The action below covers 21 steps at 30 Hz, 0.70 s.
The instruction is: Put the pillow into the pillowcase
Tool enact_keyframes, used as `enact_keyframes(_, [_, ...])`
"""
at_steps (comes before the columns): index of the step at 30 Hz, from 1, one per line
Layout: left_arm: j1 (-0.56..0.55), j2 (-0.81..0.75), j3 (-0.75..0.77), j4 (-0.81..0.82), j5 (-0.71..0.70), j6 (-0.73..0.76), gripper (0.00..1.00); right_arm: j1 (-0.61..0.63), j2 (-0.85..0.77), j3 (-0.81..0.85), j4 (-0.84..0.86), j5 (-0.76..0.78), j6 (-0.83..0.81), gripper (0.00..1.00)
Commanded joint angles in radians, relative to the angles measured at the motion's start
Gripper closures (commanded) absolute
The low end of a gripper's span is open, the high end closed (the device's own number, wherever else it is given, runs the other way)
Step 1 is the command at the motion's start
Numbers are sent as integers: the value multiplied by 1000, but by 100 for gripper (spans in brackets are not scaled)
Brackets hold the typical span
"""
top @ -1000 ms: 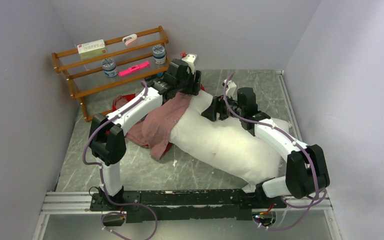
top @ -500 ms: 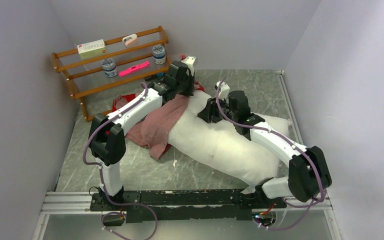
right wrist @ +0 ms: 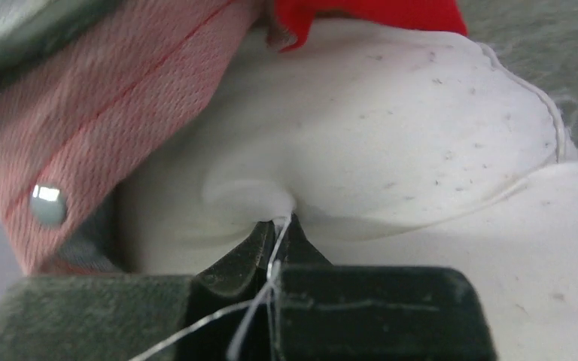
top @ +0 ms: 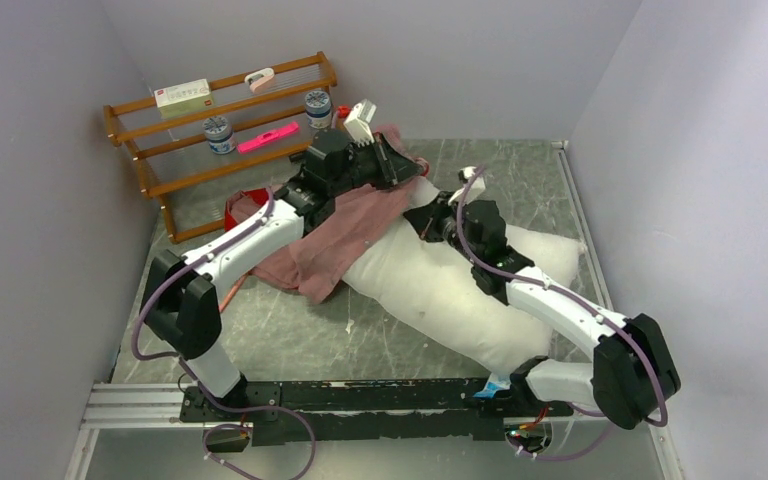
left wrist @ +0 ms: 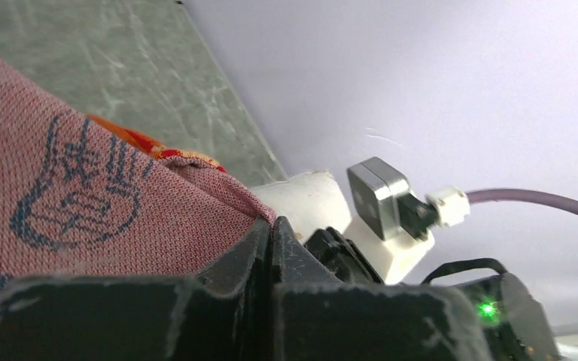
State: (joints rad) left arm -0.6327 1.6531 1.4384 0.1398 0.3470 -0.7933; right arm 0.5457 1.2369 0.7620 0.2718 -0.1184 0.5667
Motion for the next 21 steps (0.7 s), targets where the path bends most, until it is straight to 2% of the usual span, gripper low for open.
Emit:
enact_keyframes(1, [-107,-44,0,332,150,-189,95,14,-31,-84,363,322,270,100])
enact_keyframes(8, [-132,-7,-63,318,167,-155,94,16,-41,-161,391,552,379,100])
enact_keyframes(10, [-119,4,-66,271,184,-129,87,15,-53,-171,367,566,373,100])
enact_keyframes(12, [-93,19,-88,326,253,-165,75,14,-67,-178,350,559,332,100])
enact_keyframes(13, [-75,25,-101,357,289,-194,65,15,-77,-180,334,555,313,97])
enact_keyframes(14, [-57,26,-110,372,318,-212,56,15,-90,-184,310,545,294,89])
enact_keyframes(15, [-40,23,-115,364,339,-212,50,14,-103,-187,286,537,271,85])
enact_keyframes(18, [10,-19,-97,182,325,-86,40,14,-162,-198,197,505,194,69])
enact_keyframes(21, [46,-82,-53,-67,230,110,33,14,-237,-201,86,465,104,50])
